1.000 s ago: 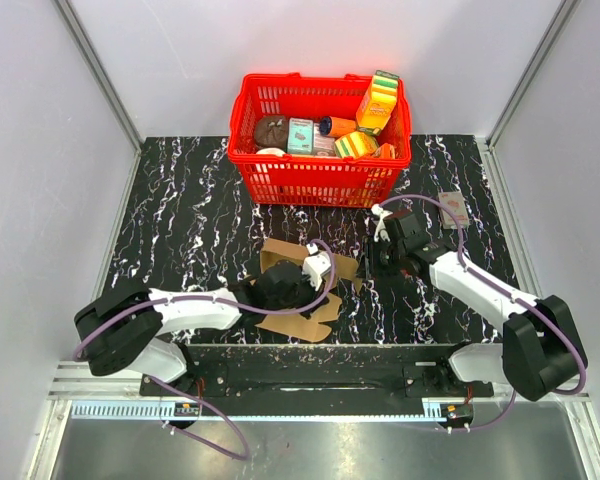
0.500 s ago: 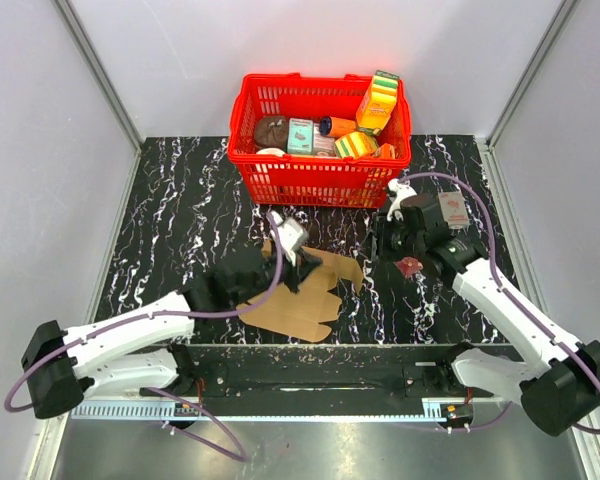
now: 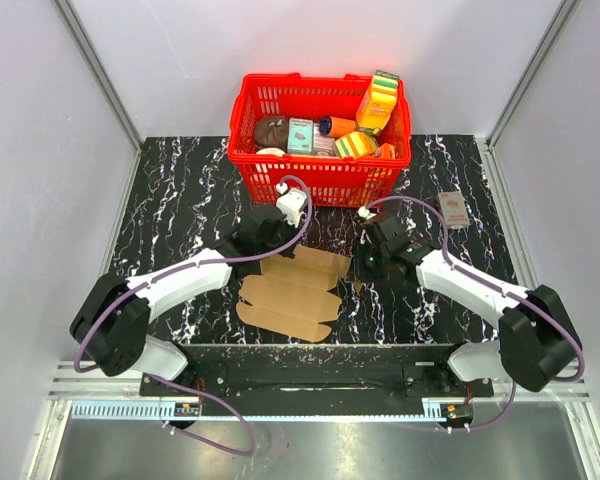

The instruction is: Fold the paper box

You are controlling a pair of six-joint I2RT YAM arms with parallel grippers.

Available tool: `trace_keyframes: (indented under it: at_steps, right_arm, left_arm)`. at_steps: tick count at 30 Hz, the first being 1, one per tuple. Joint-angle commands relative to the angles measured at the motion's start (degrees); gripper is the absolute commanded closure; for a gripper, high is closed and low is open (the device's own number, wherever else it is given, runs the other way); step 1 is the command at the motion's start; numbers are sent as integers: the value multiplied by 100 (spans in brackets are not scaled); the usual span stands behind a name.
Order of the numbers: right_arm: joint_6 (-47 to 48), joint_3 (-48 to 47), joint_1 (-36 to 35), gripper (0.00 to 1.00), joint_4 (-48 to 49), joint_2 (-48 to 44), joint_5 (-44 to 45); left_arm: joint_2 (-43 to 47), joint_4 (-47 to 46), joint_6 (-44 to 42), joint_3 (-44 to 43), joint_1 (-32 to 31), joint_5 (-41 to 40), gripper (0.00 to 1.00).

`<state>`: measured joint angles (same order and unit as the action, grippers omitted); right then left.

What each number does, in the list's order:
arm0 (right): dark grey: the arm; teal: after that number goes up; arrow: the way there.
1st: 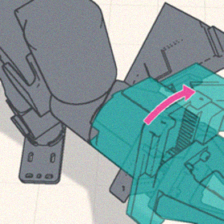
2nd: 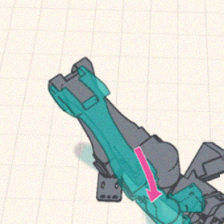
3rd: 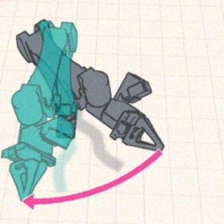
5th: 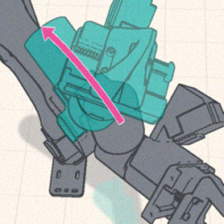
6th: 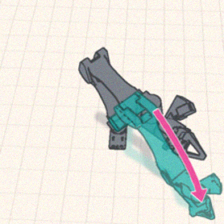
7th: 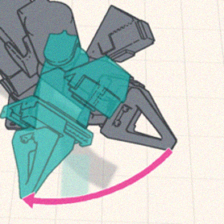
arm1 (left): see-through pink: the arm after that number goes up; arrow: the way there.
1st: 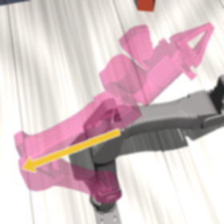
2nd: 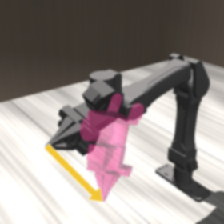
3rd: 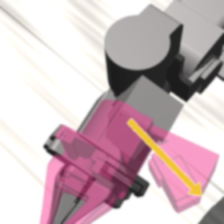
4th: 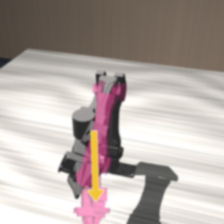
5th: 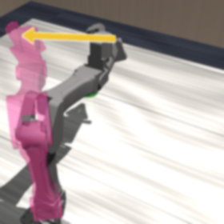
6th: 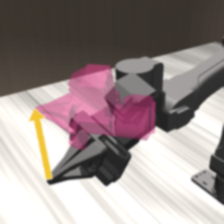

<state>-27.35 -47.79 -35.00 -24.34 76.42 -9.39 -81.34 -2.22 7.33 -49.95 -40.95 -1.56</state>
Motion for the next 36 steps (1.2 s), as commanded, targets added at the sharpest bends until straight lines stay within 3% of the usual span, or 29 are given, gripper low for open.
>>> trace_keyframes:
  at_steps: [1,22,36]
  right_arm:
    - [-174,50,-85,79,614,171,59]
    - [-270,33,-314,82,711,901,429]
    - [-552,191,-376,85,1335,1138,622]
  left_arm:
    - [22,-384,-48,100,105,77,100]
    - [338,-552,93,856,122,121,100]
    - [584,-438,67,988,122,86,100]
